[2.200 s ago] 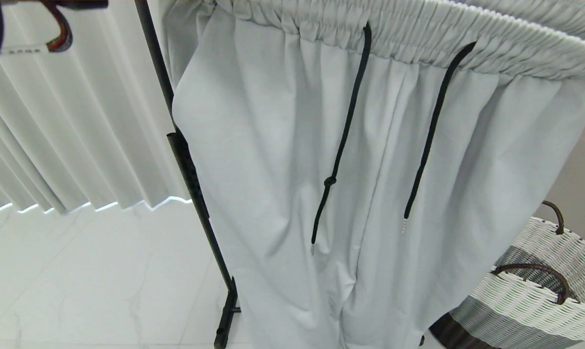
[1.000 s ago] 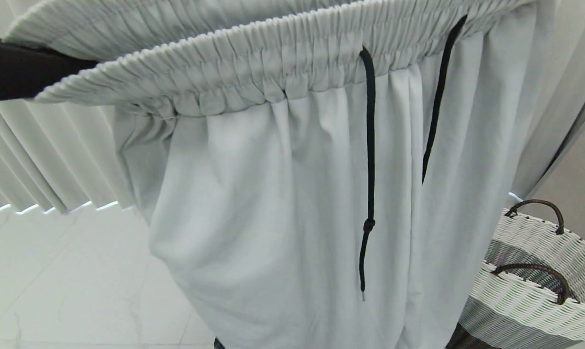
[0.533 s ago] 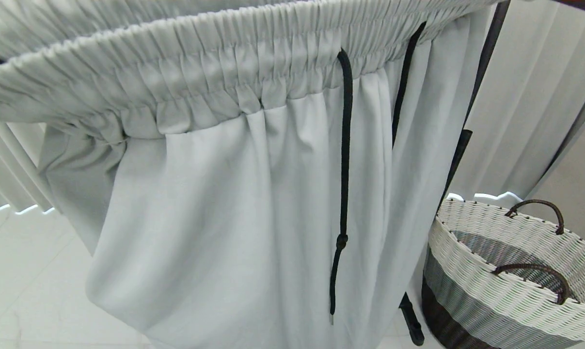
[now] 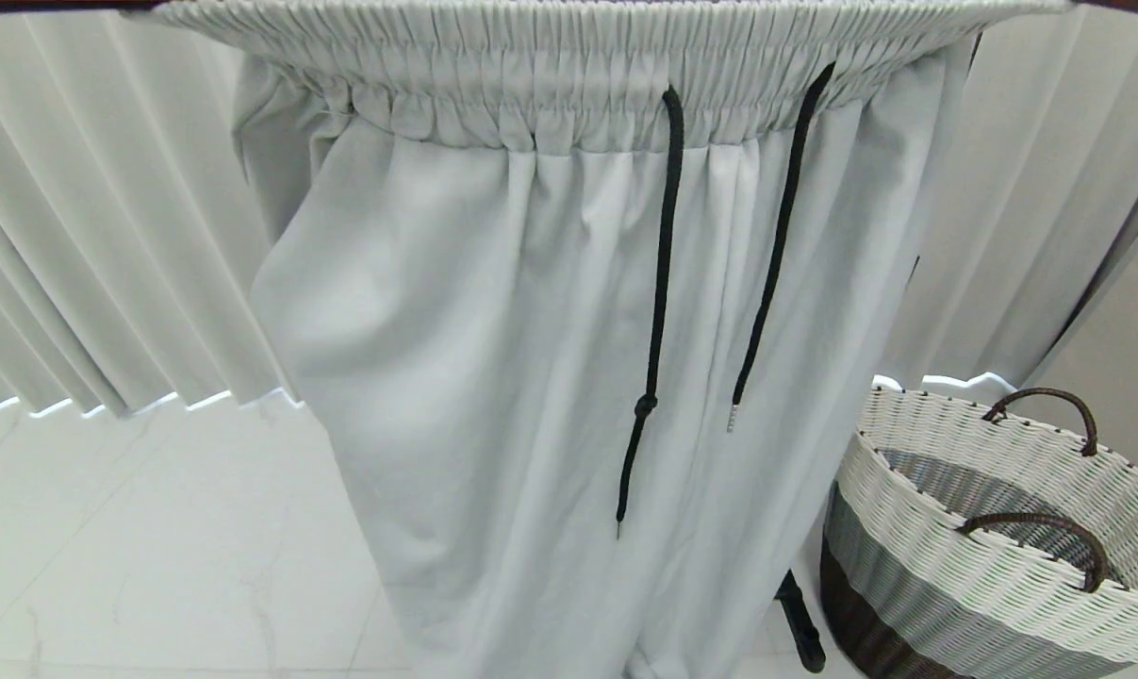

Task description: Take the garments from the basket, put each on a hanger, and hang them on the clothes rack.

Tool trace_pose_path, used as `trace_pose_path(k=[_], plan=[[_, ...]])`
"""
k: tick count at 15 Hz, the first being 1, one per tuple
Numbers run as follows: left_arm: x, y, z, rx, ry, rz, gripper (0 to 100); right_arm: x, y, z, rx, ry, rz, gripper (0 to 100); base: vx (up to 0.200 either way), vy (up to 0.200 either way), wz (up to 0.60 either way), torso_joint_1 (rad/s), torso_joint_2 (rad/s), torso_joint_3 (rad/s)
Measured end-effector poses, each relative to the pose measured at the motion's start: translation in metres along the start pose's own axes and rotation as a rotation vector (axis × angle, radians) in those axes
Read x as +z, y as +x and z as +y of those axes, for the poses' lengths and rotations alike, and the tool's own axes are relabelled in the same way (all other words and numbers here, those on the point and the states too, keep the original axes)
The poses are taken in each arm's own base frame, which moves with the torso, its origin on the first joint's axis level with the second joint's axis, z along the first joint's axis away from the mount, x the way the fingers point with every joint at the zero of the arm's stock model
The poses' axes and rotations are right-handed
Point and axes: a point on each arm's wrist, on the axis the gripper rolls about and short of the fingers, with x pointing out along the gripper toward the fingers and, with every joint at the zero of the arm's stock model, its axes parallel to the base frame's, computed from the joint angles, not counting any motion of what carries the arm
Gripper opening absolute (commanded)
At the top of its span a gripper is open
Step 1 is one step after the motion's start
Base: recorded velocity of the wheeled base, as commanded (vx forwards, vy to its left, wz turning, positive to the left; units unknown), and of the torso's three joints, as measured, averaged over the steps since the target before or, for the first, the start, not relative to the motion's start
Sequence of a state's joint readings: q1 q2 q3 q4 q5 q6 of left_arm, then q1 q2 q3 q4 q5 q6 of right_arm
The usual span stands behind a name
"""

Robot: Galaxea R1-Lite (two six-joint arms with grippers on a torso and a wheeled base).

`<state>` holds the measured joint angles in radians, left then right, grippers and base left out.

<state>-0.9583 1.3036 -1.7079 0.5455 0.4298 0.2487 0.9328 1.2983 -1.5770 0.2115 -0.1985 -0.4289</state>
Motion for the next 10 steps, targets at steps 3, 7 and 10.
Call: trace_pose_path(k=[3,7,10], plan=[[0.0021,0.0091,0.0021,0.034,0.002,0.011,0,0.0008,-0.0003,-0.0002,0.001,0.001,-0.005,0,0.000,0.000,0.00,0.000,0.00,0.000],[0.0034,0.0124,0.0045,0.053,-0.002,0.014,0,0.0007,-0.0007,-0.0002,0.002,0.004,-0.003,0,0.000,0.000,0.00,0.000,0.00,0.000],[0.0032,0.0132,0.0043,0.053,-0.003,0.016,0,-0.0002,-0.0006,0.0001,0.002,0.014,0.003,100,0.000,0.000,0.00,0.000,0.00,0.000]])
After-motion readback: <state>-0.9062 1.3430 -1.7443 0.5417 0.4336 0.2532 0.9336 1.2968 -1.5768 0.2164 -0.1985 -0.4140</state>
